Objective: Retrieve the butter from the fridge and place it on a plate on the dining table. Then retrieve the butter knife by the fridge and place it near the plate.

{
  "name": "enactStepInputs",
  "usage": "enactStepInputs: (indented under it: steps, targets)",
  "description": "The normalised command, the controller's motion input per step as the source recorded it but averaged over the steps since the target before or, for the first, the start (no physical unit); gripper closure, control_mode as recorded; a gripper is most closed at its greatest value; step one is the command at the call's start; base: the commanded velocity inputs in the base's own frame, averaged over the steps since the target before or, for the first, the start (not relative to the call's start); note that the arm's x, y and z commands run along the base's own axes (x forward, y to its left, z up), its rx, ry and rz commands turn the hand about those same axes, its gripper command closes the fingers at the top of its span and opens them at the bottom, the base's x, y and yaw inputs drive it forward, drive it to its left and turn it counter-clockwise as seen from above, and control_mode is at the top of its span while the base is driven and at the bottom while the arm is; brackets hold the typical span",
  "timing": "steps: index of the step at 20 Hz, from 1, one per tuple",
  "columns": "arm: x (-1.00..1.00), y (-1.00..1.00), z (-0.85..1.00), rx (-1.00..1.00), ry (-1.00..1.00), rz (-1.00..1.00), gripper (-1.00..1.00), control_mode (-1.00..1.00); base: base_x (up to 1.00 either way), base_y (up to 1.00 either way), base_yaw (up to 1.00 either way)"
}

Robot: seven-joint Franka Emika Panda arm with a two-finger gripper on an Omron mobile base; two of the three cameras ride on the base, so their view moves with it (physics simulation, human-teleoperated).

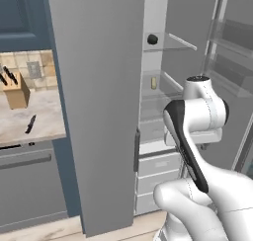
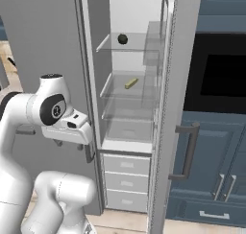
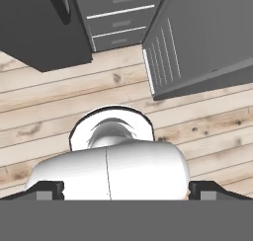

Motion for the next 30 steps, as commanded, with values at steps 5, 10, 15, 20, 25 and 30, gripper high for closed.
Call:
enactStepInputs:
  steps: [5, 10, 15, 20, 25, 30]
  targets:
    - [0.00, 0.00, 0.00, 0.00, 0.00, 0.00, -1.00, 1.00, 0.06, -0.07, -0.30]
    - [0.00, 0.00, 0.00, 0.00, 0.00, 0.00, -1.00, 1.00, 0.04, -0.02, -0.32]
    - [0.00, 0.00, 0.00, 0.00, 0.00, 0.00, -1.00, 1.00, 0.18, 0.01, -0.17]
    - [0.00, 0.00, 0.00, 0.00, 0.00, 0.00, -1.00, 1.00, 0.35, 0.00, 0.00]
    - [0.00, 0.00, 0.00, 0.00, 0.00, 0.00, -1.00, 1.00, 0.57, 0.00, 0.00]
    - [0.00, 0.00, 0.00, 0.00, 0.00, 0.00, -1.00, 1.00, 0.59, 0.00, 0.00]
